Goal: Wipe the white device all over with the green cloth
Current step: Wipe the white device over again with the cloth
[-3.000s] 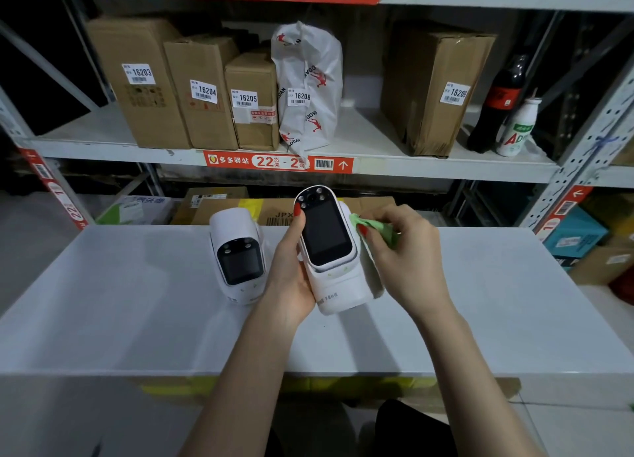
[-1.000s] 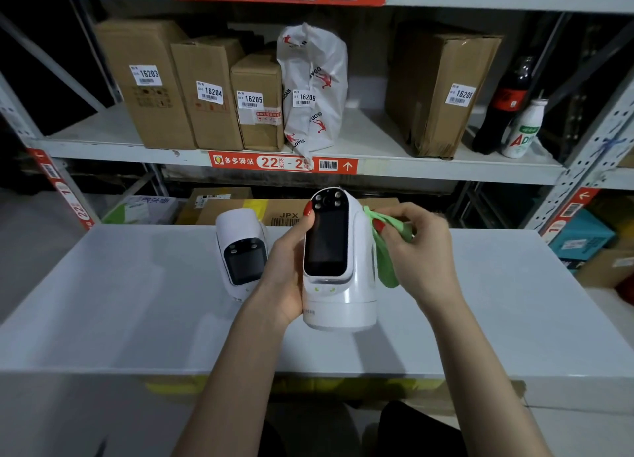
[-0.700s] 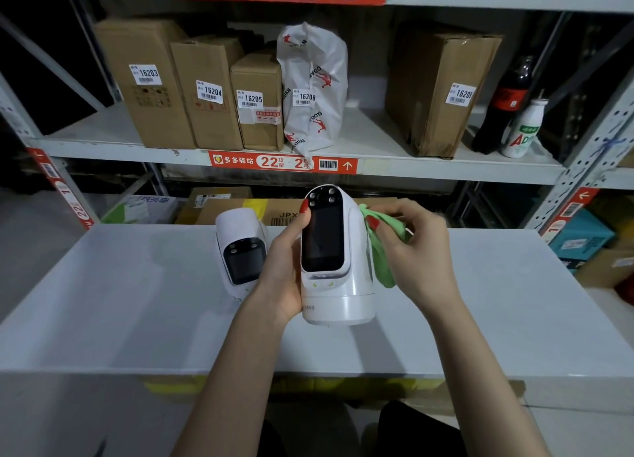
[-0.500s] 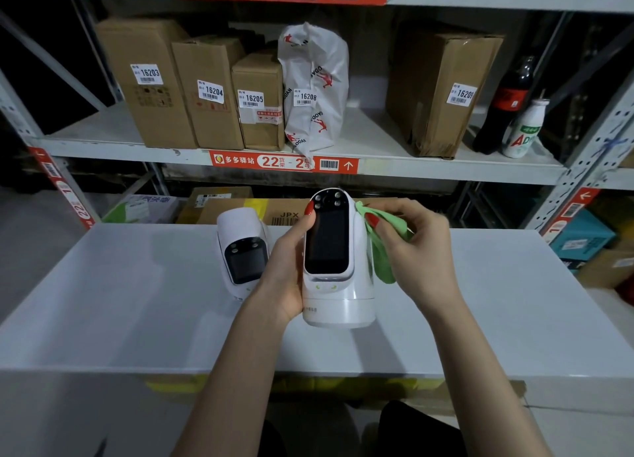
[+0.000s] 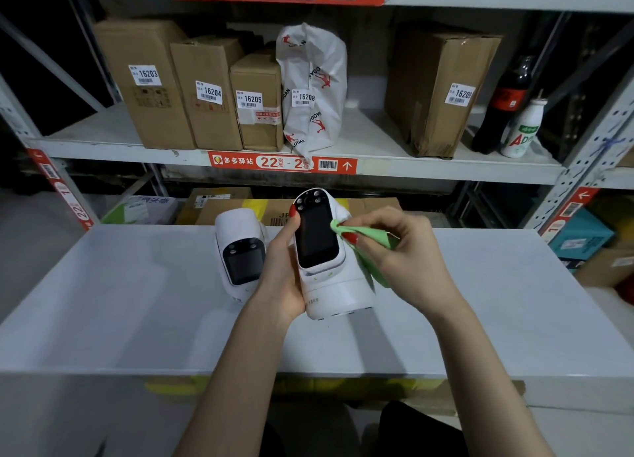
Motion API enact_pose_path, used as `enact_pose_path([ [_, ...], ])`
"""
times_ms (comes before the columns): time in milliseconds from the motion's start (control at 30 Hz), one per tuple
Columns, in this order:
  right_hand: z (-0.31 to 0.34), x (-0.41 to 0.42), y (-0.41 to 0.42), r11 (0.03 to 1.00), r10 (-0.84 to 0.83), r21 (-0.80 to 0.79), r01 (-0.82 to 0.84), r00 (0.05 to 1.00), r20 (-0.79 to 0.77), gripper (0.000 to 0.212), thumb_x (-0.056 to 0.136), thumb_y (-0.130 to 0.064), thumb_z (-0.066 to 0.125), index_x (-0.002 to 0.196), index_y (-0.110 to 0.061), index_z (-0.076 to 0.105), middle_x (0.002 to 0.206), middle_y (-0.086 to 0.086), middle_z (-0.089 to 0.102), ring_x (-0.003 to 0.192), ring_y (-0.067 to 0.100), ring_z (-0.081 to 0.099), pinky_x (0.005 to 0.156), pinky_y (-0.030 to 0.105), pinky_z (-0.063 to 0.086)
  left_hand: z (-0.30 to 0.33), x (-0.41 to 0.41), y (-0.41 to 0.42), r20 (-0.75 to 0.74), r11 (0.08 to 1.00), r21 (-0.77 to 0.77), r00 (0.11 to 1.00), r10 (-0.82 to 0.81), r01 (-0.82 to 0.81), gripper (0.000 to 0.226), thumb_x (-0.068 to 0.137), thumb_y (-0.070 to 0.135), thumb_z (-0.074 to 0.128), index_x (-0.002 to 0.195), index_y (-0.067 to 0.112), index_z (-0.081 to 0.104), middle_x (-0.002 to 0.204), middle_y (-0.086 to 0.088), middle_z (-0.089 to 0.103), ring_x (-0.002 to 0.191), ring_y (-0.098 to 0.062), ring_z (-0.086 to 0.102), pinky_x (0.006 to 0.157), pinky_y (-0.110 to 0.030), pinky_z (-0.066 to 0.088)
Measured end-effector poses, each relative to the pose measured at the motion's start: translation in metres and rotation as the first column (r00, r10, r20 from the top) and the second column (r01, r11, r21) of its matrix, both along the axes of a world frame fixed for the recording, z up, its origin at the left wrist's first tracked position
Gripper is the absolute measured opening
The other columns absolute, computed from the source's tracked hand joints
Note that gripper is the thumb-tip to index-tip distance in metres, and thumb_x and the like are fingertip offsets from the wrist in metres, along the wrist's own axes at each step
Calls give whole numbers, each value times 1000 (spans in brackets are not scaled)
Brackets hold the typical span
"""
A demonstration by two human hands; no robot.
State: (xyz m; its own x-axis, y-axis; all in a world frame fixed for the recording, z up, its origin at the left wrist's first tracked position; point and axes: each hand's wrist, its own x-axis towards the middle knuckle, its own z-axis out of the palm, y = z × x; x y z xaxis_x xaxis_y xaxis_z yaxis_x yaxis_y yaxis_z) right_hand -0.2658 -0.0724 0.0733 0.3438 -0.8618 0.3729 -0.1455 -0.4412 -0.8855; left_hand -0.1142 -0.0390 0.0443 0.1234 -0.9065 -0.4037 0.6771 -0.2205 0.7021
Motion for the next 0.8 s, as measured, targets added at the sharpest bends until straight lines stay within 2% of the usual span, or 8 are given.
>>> enact_pose_path([
  [67,-4,1,-3,996,-88,-6,88,996,21,21,82,-6,73,82,-27,73,90,-3,70,86,12,65,77,25,51,0,0,0,-11,1000,-2,1000,1,-1,54,90,56,55,106,9,77,115,-20,71,102,-37,68,103,-53,45],
  [167,-8,0,-7,984,-178,-4,178,984,1,18,82,-5,72,82,-23,72,89,-3,69,83,12,64,74,20,46,1,0,0,-26,1000,-11,1000,0,-1,54,91,56,53,86,12,82,102,-15,75,83,-32,74,88,-43,54],
  [233,-7,-1,-8,989,-148,9,148,989,14,12,82,-4,71,86,-15,74,86,-5,69,81,13,64,72,21,46,1,-1,0,-28,1000,-14,1000,1,-1,54,91,57,52,81,13,82,97,-13,76,78,-30,74,85,-42,54],
  [333,0,-3,-3,998,-33,62,27,996,87,10,82,-5,73,87,-13,75,84,-6,71,81,11,65,71,21,49,3,-1,1,-43,1000,-22,999,5,-6,57,92,57,50,71,15,82,87,-11,77,70,-28,74,84,-41,53],
  [400,1,-3,-2,997,-13,73,5,994,109,11,82,-5,73,87,-14,76,87,-6,72,85,13,67,73,24,52,6,-1,2,-47,1000,-26,999,1,-2,56,92,57,50,70,15,82,87,-11,77,69,-28,74,84,-41,54],
  [533,-4,-1,-5,988,-154,43,150,982,113,18,83,4,66,89,-11,73,92,-1,74,92,18,68,83,36,56,7,-1,2,-13,1000,-9,1000,-19,19,53,89,58,54,74,16,82,92,-11,77,74,-29,74,81,-40,55],
  [667,-6,-1,-8,970,-241,57,237,966,92,25,82,8,61,90,-12,73,93,-1,73,91,16,68,85,38,55,9,-4,4,0,999,-39,999,-35,34,50,90,54,55,67,18,81,83,-8,77,69,-25,73,81,-38,54],
  [800,-6,-3,-9,975,-209,97,200,972,103,19,83,4,65,86,-13,72,91,-1,73,91,20,67,82,39,56,8,-3,3,-17,999,-29,1000,-22,21,53,90,57,54,73,15,82,88,-10,77,72,-28,74,79,-39,55],
])
